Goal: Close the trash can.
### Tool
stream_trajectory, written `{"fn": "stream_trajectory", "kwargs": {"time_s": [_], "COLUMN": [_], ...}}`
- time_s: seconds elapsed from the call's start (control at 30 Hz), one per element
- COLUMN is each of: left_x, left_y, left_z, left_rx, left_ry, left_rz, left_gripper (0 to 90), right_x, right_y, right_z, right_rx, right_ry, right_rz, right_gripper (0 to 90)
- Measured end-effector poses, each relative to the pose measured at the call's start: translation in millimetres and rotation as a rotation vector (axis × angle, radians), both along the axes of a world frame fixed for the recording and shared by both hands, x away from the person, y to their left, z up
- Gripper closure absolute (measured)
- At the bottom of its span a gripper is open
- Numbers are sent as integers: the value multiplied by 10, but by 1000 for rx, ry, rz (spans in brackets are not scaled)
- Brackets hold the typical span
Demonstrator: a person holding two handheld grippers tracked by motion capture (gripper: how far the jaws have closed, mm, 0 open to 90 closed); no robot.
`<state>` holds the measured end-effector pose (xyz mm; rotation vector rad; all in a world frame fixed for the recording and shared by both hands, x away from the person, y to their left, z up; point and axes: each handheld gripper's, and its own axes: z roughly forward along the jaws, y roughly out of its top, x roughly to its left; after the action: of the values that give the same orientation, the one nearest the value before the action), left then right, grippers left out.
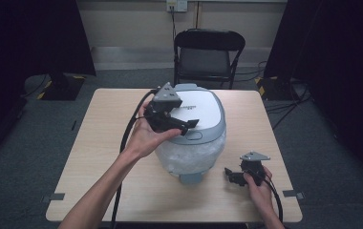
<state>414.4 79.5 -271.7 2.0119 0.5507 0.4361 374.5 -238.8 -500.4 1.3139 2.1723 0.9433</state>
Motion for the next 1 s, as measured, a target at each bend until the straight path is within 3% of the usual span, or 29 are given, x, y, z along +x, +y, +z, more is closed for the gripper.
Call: {"fn": "stream_trajectory", "kwargs": {"time_s": [0.17, 0.3, 0.47, 0.5, 0.63, 0.8, 1.0], "left_x": [2, -1, -12, -38, -45, -64, -149], "left_y": [18, 28, 148, 226, 351, 692, 943], "left_z": [-14, -59, -33, -3, 14, -34, -104], "left_rx": [-20, -76, -136, -151, -164, -209, -247], "left_ry": [13, 7, 38, 15, 15, 26, 24], "left_rz": [-20, -18, -6, 18, 31, 88, 116], "left_gripper": [172, 162, 173, 180, 175, 168, 170], "right_x": [-1, 0, 0, -1, 0, -1, 0], "right_y": [2, 2, 2, 2, 2, 2, 2], "right_z": [1, 1, 1, 1, 1, 1, 1], "right_rx": [1, 2, 2, 2, 1, 1, 1], "right_ry": [0, 1, 1, 1, 1, 1, 1], "right_rz": [-2, -1, -1, -1, -1, -1, -1], "right_gripper": [147, 146, 146, 147, 147, 147, 147]}}
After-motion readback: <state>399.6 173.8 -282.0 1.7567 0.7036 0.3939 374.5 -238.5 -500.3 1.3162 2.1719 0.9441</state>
